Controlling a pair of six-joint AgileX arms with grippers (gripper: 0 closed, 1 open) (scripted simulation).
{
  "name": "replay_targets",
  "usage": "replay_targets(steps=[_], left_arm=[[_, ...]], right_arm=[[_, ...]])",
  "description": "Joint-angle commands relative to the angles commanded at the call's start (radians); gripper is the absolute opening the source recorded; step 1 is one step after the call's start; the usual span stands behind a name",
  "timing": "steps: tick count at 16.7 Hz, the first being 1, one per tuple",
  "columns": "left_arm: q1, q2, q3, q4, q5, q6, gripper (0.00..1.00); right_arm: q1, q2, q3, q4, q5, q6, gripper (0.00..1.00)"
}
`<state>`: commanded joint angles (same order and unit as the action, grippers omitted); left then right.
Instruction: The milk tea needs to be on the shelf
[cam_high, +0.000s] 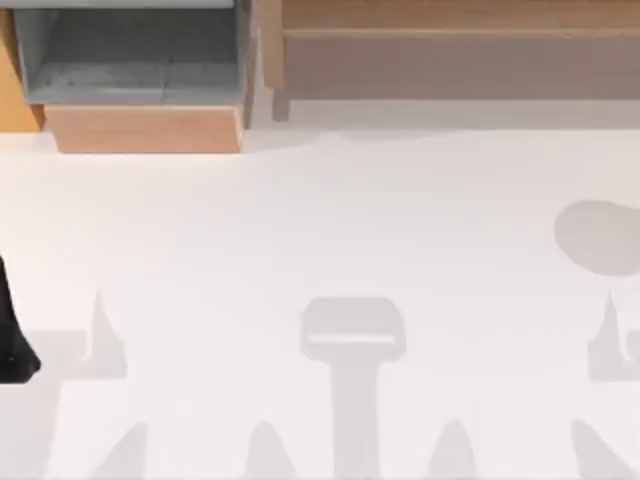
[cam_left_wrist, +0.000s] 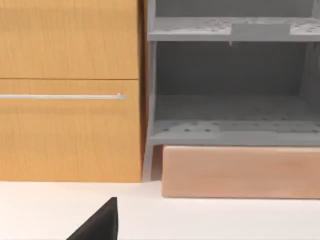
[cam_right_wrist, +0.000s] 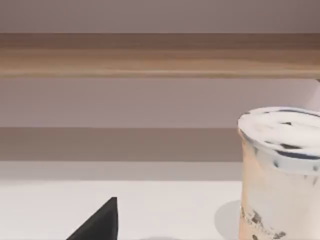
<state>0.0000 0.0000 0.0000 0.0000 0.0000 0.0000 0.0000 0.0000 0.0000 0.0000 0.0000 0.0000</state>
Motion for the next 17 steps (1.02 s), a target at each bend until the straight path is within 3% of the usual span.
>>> replay_targets(steps=[7,17], left_arm=[[0.0,0.0,0.0,0.0,0.0,0.0,1.0],[0.0,0.0,0.0,0.0,0.0,0.0,1.0]], right_arm=[[-0.042,0.161,0.026,0.152,-0.043,-0.007,1.0],[-0.24,1.058,0.118,0.834,-0.212,-0.045,1.0]])
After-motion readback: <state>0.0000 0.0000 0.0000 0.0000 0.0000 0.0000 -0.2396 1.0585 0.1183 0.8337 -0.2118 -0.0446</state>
